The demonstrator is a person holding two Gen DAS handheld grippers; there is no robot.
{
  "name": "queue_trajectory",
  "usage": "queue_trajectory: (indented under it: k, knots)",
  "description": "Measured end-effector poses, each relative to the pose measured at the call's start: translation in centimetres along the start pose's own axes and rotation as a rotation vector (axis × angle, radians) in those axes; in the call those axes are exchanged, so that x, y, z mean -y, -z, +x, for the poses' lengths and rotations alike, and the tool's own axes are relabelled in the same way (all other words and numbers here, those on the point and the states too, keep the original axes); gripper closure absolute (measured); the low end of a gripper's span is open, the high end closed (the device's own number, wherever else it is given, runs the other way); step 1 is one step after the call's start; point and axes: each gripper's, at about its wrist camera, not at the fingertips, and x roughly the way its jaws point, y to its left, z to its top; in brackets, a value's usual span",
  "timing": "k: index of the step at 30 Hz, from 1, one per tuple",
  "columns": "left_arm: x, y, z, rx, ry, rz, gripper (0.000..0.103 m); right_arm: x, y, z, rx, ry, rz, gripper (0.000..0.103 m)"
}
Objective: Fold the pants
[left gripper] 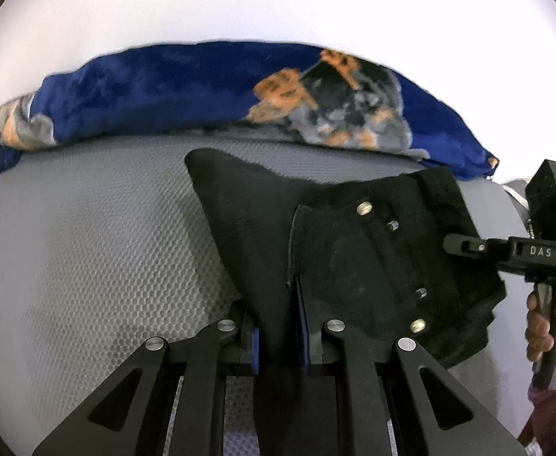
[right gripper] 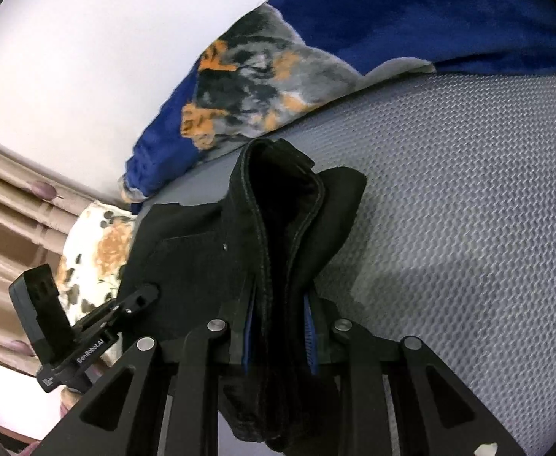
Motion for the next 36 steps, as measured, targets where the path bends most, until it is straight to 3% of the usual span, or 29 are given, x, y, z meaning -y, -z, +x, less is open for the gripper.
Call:
queue_trajectory:
  k: [4, 7, 9, 13, 21, 24, 26, 29, 32, 36]
  knots:
    - [-2.2, 1.1, 2.3, -0.059, 0.019, -0.061, 0.077, 0.6, 0.6, 1.3, -0.015, 0.106, -0.058, 0.075]
    - [-2.9, 1.4, 2.7, -0.047, 0.036, -0.084, 0.070, 1.0, 1.1, 2.2, -0.015, 0.149, -0.058, 0.066]
    - [-2.7, 1.2, 2.6, -0.050, 0.027, -0.083, 0.067, 0.9, 1.3, 2.4, -0.007, 0.163, -0.060, 0.065]
    - [-2.4, 0.7, 2.4, -0.059, -0.062, -0.084, 0.048, -0.7, 1.4, 2.9, 0.001, 0.241, -0.108, 0.058]
    - [-0.3, 2.0, -1.6, -0.032, -0.229, -0.020, 0.046, -4.4, 4.5, 2.1, 0.024, 0.385, -0.205, 0.055]
    - [0.7, 3.1, -3.6, -0.004, -0.270, -0.002, 0.037, -5.7, 6.1, 0.9, 0.053, 0.411, -0.239, 0.053]
    - [1.4, 4.1, -5.2, 0.017, -0.279, -0.001, 0.036, -7.0, 7.3, 0.0, 0.092, 0.440, -0.267, 0.039]
    - [2.4, 5.4, -7.1, 0.031, -0.293, -0.006, 0.036, -8.6, 9.1, -1.3, 0.127, 0.462, -0.308, 0.032]
    - [3.2, 6.6, -8.9, 0.059, -0.305, -0.005, 0.035, -10.4, 11.4, -2.3, 0.157, 0.493, -0.364, 0.017]
    - [3.9, 8.3, -11.0, 0.092, -0.329, -0.006, 0.025, -11.8, 13.7, -3.3, 0.200, 0.487, -0.366, 0.009]
